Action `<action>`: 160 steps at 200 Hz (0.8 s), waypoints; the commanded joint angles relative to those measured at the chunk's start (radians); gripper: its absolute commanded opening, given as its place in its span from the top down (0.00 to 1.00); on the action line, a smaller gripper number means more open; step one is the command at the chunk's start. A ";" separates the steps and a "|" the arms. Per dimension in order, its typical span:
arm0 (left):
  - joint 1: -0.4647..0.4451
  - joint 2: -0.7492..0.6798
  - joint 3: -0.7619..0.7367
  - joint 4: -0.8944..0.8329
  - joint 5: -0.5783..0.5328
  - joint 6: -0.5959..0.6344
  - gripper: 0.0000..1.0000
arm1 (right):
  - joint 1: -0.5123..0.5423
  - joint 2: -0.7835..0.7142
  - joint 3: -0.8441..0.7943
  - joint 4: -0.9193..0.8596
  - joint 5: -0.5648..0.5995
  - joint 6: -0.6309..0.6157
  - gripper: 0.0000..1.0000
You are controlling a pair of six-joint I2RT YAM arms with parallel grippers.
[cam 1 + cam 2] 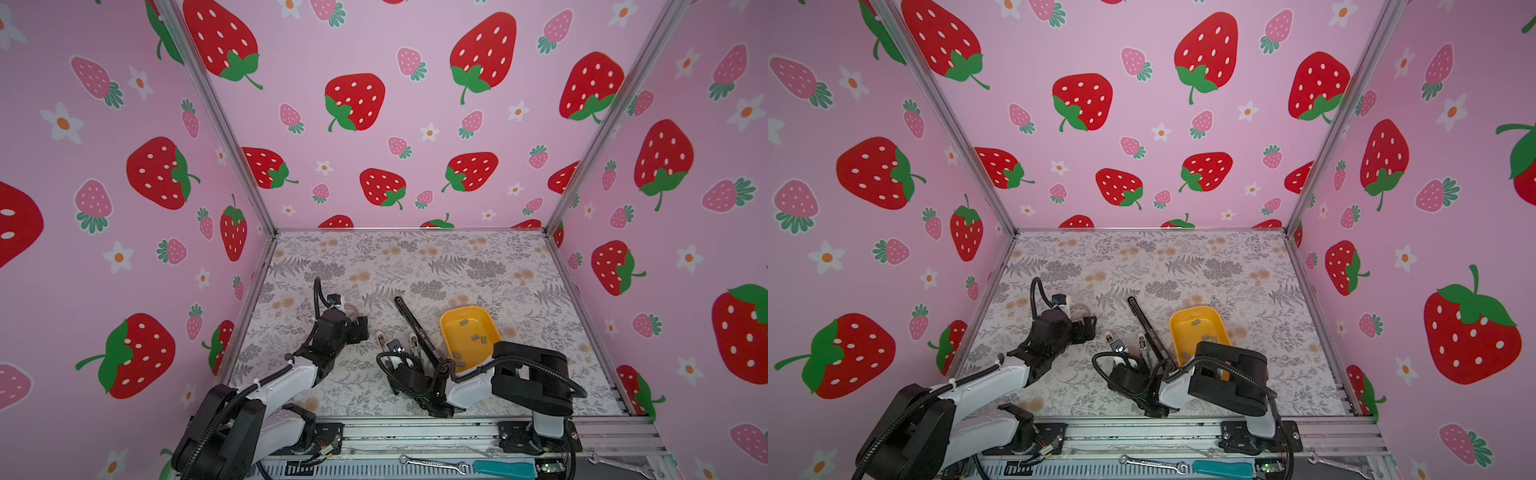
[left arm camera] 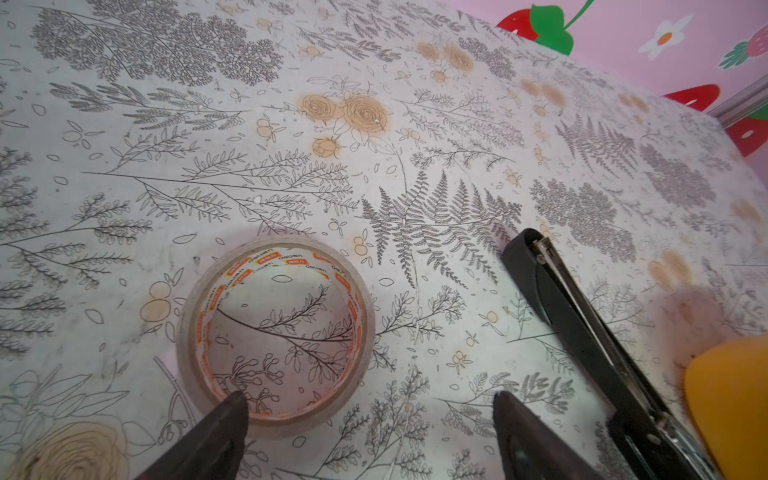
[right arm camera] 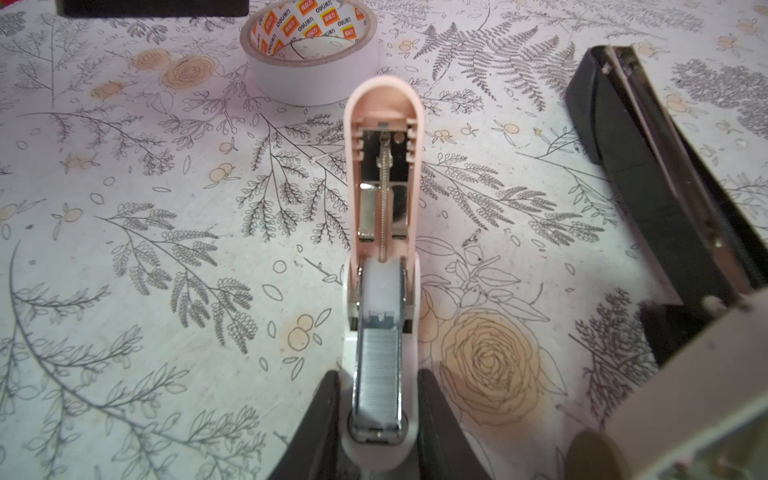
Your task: Load the staples into the stapler
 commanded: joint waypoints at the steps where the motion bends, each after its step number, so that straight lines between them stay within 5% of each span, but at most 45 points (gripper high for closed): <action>1: -0.006 -0.044 -0.022 0.030 0.045 0.006 0.10 | 0.006 0.031 -0.019 -0.020 -0.072 -0.028 0.79; 71: -0.053 -0.070 -0.053 0.000 0.073 -0.004 0.16 | 0.026 0.025 -0.044 0.047 -0.102 -0.088 0.80; 160: -0.136 -0.068 -0.056 -0.005 0.109 0.027 0.37 | 0.026 0.020 -0.052 0.083 -0.121 -0.120 0.80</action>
